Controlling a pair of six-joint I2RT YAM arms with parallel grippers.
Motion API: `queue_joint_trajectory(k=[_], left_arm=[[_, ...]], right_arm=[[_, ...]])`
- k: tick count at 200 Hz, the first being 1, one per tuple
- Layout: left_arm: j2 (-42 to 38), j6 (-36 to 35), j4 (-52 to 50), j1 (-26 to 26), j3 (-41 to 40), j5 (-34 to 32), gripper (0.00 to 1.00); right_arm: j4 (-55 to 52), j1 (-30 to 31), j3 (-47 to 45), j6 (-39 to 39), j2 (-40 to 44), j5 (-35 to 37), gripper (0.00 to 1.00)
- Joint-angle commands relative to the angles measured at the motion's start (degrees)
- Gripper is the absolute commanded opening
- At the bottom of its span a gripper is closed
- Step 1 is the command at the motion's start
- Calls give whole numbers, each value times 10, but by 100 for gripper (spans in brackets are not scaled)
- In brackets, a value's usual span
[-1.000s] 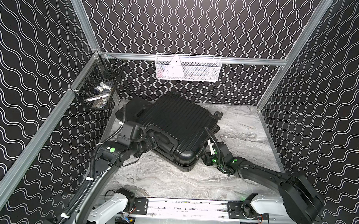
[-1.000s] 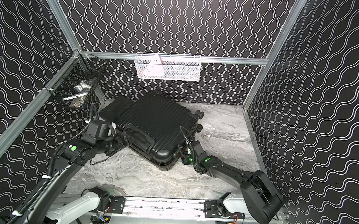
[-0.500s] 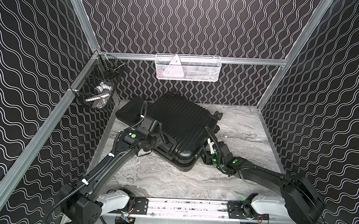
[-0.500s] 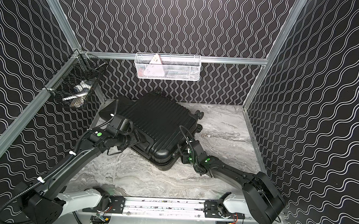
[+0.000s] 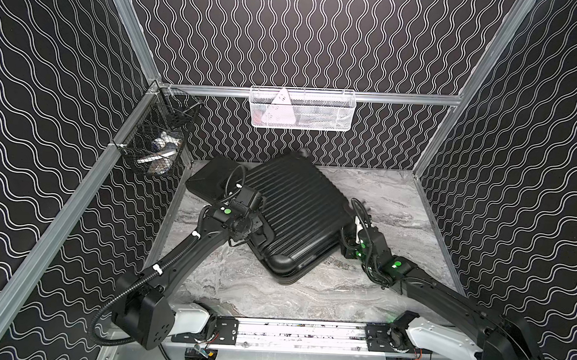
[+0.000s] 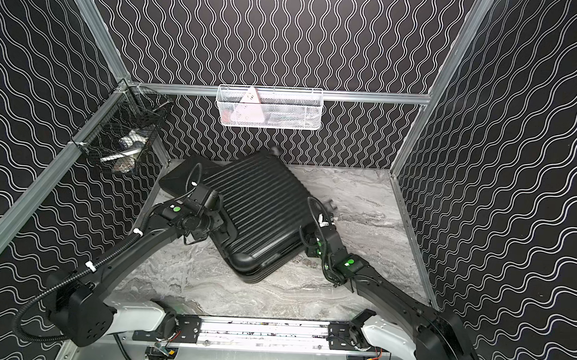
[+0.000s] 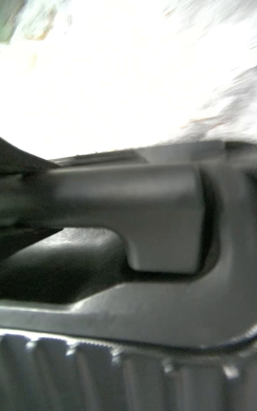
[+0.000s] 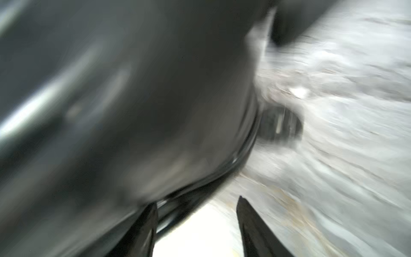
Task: Close the suitcase zippers
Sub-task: Adjust the suitcase at the center of the board.
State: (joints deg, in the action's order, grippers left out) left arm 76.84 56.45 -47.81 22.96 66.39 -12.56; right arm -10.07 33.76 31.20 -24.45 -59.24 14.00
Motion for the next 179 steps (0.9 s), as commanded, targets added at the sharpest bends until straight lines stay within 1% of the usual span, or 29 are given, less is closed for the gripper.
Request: queue_joint_trajectory(k=[1, 22, 38, 48, 67, 78, 86, 97, 106, 113, 123, 138, 147, 165, 179], left_arm=[[16, -145, -44, 2, 26, -58, 15], [49, -193, -55, -7, 72, -107, 16], [75, -242, -40, -29, 105, -99, 15], [87, -284, -20, -53, 119, -63, 14], [93, -361, 31, -106, 127, 34, 15], [89, -398, 62, -127, 127, 64, 15], [91, -428, 78, -137, 131, 74, 16], [107, -460, 76, -151, 153, 83, 15], [131, -483, 65, -166, 180, 103, 15], [154, -493, 50, -178, 206, 110, 14], [181, -505, 41, -194, 235, 129, 12], [211, -505, 39, -211, 259, 139, 10], [221, -508, 46, -219, 265, 155, 12], [237, -519, 54, -231, 285, 173, 11], [251, -533, 55, -237, 302, 173, 10]], right_arm=[[0, -32, 0, 0, 24, 20, 59], [4, -46, -19, 4, 62, -10, 60], [12, -46, -33, 7, 84, -42, 60], [10, -46, -36, 4, 90, -53, 61], [1, -46, -42, 7, 92, -79, 61], [-1, -46, -46, 15, 94, -97, 61], [2, -46, -52, 15, 97, -107, 61], [13, -46, -63, 18, 103, -126, 60], [26, -46, -73, 30, 109, -139, 60], [37, -46, -80, 36, 114, -155, 60], [60, -46, -93, 50, 121, -185, 59], [104, -45, -120, 78, 129, -234, 58], [131, -45, -135, 90, 130, -256, 57], [202, -45, -166, 84, 125, -285, 50], [291, -44, -201, 83, 110, -306, 41]])
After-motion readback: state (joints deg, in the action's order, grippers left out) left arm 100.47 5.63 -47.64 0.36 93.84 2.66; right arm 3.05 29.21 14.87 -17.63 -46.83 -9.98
